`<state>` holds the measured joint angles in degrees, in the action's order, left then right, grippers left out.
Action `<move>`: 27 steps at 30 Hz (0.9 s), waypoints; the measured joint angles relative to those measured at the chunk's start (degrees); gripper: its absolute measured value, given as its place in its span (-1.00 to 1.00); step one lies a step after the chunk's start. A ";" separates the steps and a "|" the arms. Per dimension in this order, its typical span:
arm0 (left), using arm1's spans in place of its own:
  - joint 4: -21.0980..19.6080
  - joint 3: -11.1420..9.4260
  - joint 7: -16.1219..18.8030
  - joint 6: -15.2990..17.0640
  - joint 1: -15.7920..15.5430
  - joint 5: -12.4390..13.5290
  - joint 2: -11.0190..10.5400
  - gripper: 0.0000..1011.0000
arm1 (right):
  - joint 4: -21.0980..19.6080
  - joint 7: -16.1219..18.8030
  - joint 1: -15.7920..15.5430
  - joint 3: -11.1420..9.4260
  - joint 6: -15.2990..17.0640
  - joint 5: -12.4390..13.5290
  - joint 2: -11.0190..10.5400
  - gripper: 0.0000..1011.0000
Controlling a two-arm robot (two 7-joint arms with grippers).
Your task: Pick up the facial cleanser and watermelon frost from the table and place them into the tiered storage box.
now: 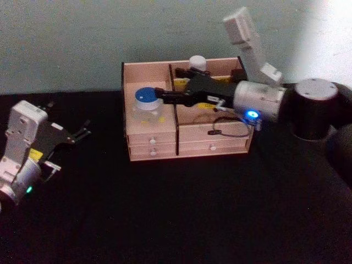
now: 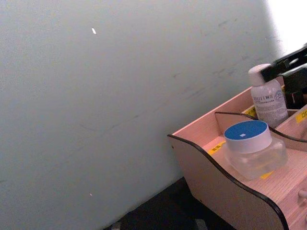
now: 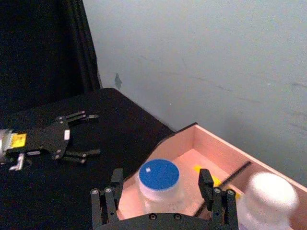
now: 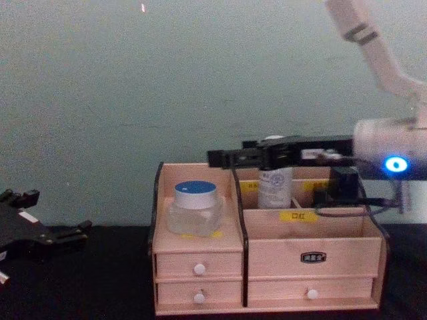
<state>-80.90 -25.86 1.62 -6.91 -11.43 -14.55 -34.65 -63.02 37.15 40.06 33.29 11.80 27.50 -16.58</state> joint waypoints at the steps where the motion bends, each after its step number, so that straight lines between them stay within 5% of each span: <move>1: 0.00 0.00 0.00 0.00 0.00 0.00 0.00 0.98 | -3.31 -0.11 -1.77 -0.68 0.06 0.83 -2.13 0.98; 8: 0.00 0.00 0.00 0.00 0.00 0.00 0.00 0.98 | -13.25 -1.17 -8.20 -3.73 0.35 3.71 -9.76 0.98; 12: 0.00 0.00 0.00 0.00 0.00 0.00 0.00 0.98 | -18.34 -4.70 -12.64 -6.61 -0.63 4.96 -13.67 0.98; 18: 0.00 0.00 0.00 0.00 0.00 0.00 0.00 0.98 | -21.32 -12.10 -15.92 -10.22 -1.22 4.43 -15.05 0.98; 27: 0.00 0.00 0.00 0.00 0.00 0.00 0.00 0.98 | -24.71 -29.45 -21.57 -18.56 -0.89 0.16 -14.36 0.98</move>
<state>-80.90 -25.86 1.62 -6.91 -11.43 -14.55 -34.65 -87.73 7.70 18.49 14.73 10.91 27.66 -30.94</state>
